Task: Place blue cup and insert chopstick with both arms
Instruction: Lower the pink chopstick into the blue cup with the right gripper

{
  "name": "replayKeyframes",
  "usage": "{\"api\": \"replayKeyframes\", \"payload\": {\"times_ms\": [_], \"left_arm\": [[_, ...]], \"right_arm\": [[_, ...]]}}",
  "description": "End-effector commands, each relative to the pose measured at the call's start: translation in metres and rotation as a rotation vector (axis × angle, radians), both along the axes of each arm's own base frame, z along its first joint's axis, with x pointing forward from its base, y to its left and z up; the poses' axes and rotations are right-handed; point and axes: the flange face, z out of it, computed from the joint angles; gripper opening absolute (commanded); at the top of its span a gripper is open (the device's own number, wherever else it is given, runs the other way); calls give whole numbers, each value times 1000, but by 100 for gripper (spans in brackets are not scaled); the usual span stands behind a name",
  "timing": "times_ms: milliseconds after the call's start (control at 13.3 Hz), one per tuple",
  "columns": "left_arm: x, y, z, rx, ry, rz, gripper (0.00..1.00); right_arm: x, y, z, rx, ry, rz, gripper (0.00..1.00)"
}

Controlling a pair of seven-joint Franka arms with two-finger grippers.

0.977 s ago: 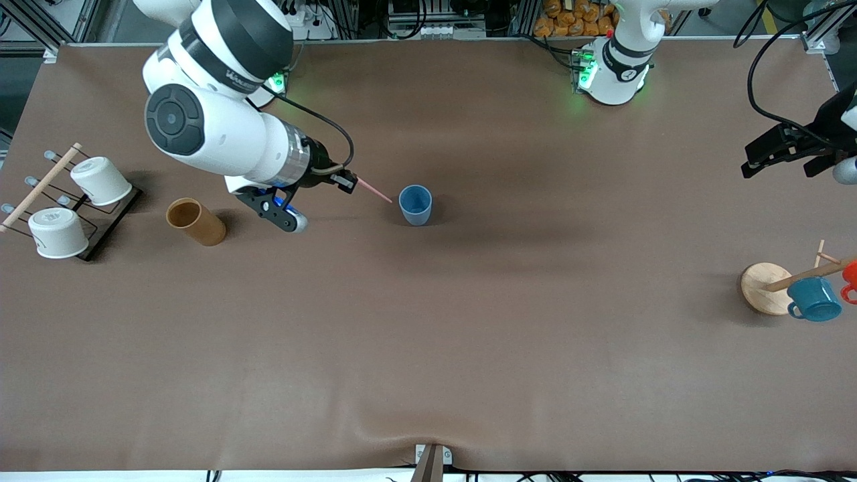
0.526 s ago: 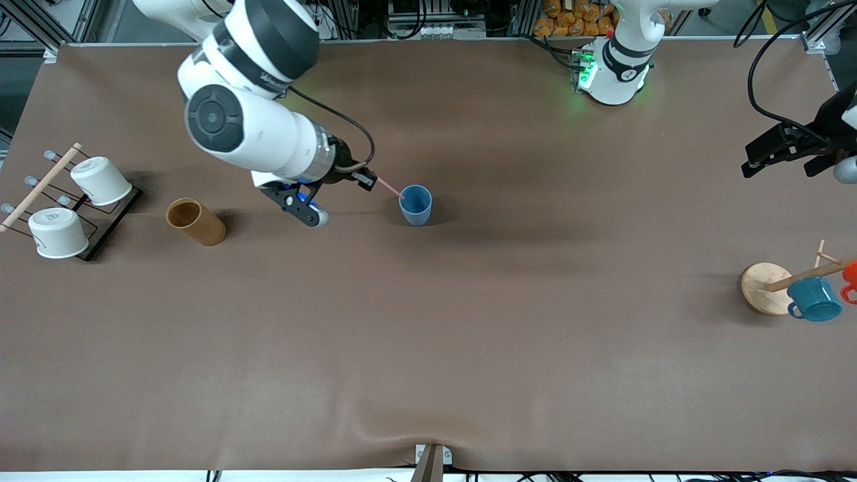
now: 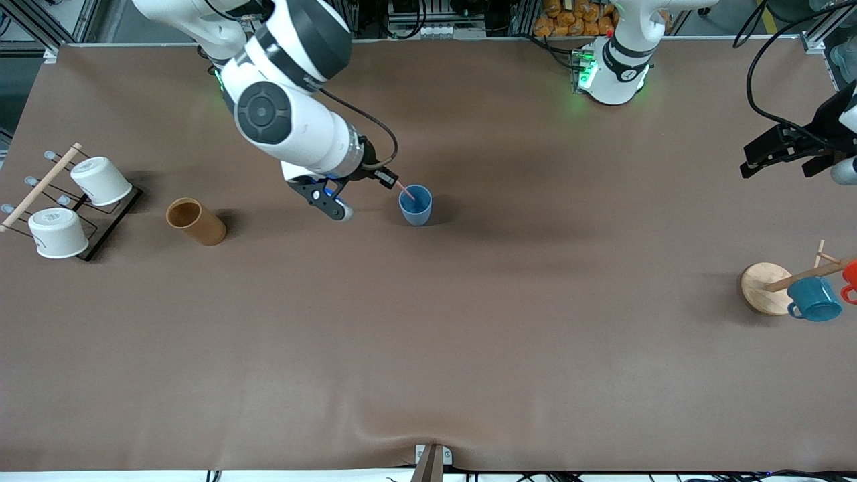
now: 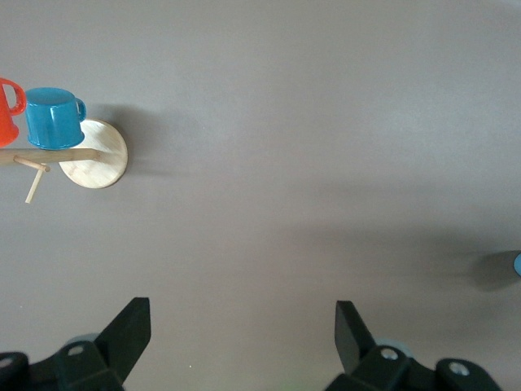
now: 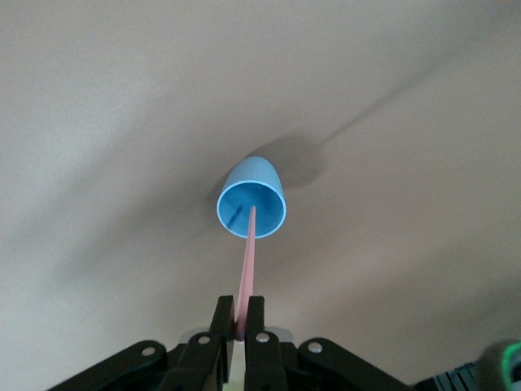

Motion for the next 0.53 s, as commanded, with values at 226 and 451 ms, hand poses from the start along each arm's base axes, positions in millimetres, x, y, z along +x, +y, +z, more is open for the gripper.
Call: {"api": "replayKeyframes", "payload": {"times_ms": [226, 451], "left_arm": [[-9, -14, 7, 15, 10, -17, 100], [-13, -15, 9, 15, 9, -24, 100]], "right_arm": [[-22, 27, -36, -41, -44, -39, 12], [-28, 33, -53, -104, -65, -20, 13]]}}
